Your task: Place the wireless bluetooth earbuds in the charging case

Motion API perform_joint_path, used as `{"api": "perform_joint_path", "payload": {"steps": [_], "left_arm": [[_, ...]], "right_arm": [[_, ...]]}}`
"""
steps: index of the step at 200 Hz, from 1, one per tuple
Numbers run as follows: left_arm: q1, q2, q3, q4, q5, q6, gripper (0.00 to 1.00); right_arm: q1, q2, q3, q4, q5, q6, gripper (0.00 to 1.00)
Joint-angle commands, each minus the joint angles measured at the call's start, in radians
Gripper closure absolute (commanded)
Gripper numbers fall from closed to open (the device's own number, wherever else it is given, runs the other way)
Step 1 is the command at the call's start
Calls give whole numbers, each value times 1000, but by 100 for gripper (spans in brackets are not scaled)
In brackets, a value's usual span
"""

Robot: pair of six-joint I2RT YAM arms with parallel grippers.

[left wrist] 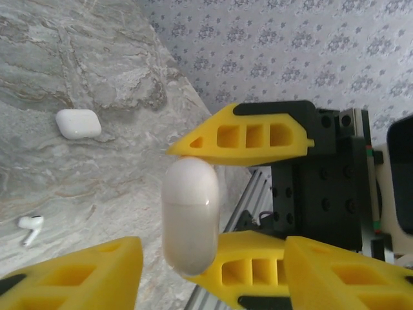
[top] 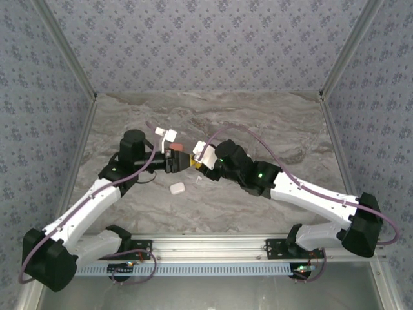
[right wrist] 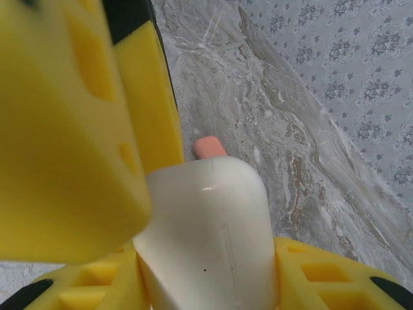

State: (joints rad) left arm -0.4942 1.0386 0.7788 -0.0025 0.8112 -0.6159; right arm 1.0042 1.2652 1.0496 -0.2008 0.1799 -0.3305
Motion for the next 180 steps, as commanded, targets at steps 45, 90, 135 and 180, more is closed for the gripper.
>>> {"api": "perform_joint_path", "payload": {"steps": [45, 90, 135, 180], "left_arm": [[-38, 38, 46, 56, -14, 12, 60], [-42, 44, 44, 53, -14, 25, 67], [-44, 57, 58, 45, -1, 40, 72], [-43, 39, 66, 37, -5, 77, 82]], "right_arm": [[7, -23, 6, 24, 1, -12, 55], [8, -17, 12, 18, -29, -1, 55], [6, -9, 20, 10, -50, 15, 53], [-39, -47, 34, -56, -131, 98, 35]]}}
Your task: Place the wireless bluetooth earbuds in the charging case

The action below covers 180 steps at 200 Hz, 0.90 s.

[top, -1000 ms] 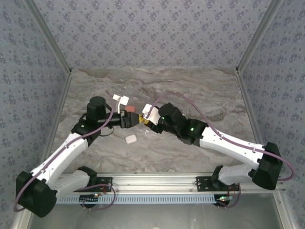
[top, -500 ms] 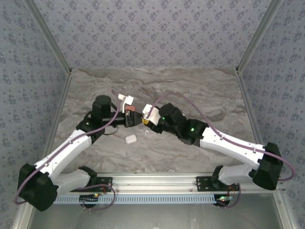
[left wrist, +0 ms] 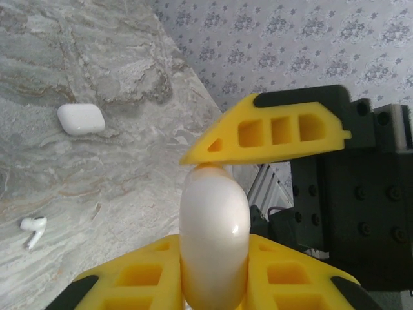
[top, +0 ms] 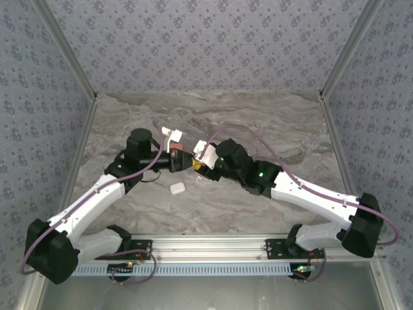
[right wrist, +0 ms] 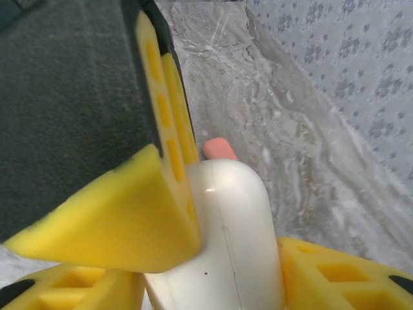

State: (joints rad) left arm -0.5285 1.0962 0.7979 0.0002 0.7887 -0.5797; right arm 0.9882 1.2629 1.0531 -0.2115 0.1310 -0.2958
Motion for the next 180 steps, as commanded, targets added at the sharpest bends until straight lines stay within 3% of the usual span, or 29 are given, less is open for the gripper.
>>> {"api": "perform_joint_path", "payload": {"steps": [1, 28, 56, 86, 131, 180], "left_arm": [[-9, -20, 45, 36, 17, 41, 82], [-11, -48, 25, 81, -6, 68, 87], [-21, -83, -13, 167, -50, 109, 90], [-52, -122, -61, 274, -104, 164, 93], [-104, -154, -88, 314, -141, 243, 97], [-119, -171, -95, 301, -148, 258, 98]], "right_arm": [[-26, -46, 30, -46, -86, 64, 35], [-96, -143, -24, -23, -224, 154, 16], [-214, -258, -133, 134, -437, 328, 0], [-303, -307, -210, 273, -540, 471, 0], [-317, -261, -184, 284, -553, 509, 0], [-348, -237, -177, 285, -519, 536, 11]]}}
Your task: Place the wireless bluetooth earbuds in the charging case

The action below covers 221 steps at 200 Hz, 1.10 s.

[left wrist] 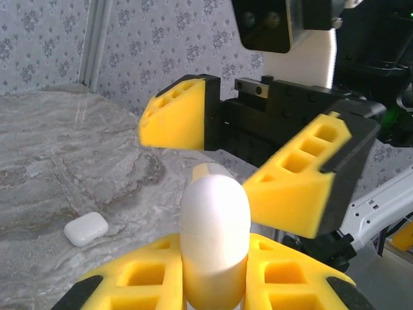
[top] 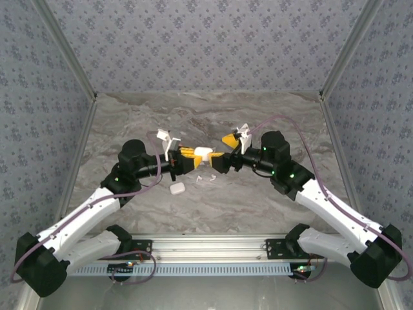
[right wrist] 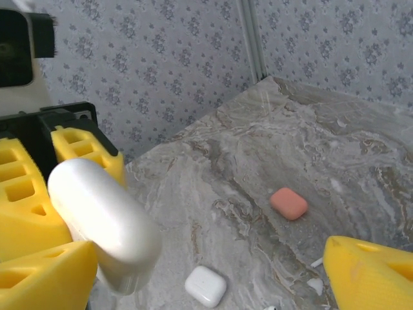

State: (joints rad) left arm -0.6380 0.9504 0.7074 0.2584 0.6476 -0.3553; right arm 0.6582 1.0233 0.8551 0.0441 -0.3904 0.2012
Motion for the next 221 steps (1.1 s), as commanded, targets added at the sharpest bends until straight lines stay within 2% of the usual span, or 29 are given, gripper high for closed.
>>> {"api": "perform_joint_path", "payload": {"steps": [1, 104, 151, 198, 221], "left_arm": [[-9, -26, -5, 43, -6, 34, 98], [-25, -32, 1, 15, -3, 68, 99], [-26, -48, -5, -28, -49, 96, 99], [-26, -112, -51, -87, -161, 135, 99], [-26, -161, -81, -117, -197, 144, 99]], "right_arm": [[-20, 4, 23, 28, 4, 40, 11], [-57, 73, 99, -7, -34, 61, 14], [-75, 33, 91, -26, -27, 70, 14], [-100, -49, 69, -204, 105, 74, 13], [-100, -5, 70, -342, 183, 118, 21]]}}
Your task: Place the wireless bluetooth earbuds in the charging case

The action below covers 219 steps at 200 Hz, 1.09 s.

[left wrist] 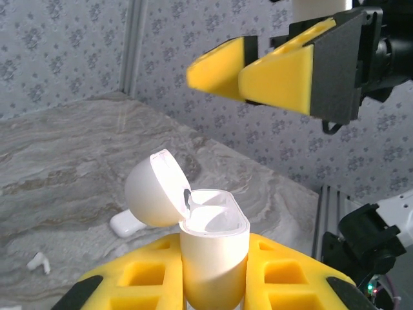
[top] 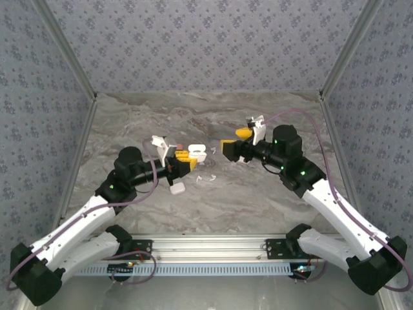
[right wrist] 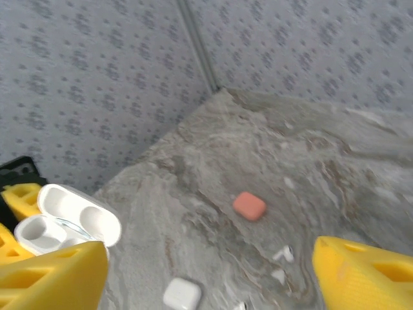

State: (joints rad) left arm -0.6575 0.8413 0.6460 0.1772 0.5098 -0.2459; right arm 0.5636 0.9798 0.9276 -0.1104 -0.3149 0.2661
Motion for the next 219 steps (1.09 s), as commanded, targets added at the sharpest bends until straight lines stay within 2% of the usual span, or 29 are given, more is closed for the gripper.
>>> {"api": "perform_joint_path", "payload": {"steps": [1, 31, 71, 143, 219], "left_arm": [[-5, -54, -21, -38, -60, 35, 99], [-6, -109, -46, -96, -88, 39, 99], [-6, -171, -67, -138, -113, 38, 99], [-6, -205, -77, -163, -119, 38, 99], [-6, -205, -78, -156, -122, 40, 99]], "right_arm": [[-6, 41, -2, -192, 111, 56, 22], [38, 171, -13, -275, 197, 156, 29], [125, 426, 83, -371, 306, 208, 30], [177, 759, 232, -382, 329, 249, 42], [203, 899, 311, -383, 303, 257, 48]]}}
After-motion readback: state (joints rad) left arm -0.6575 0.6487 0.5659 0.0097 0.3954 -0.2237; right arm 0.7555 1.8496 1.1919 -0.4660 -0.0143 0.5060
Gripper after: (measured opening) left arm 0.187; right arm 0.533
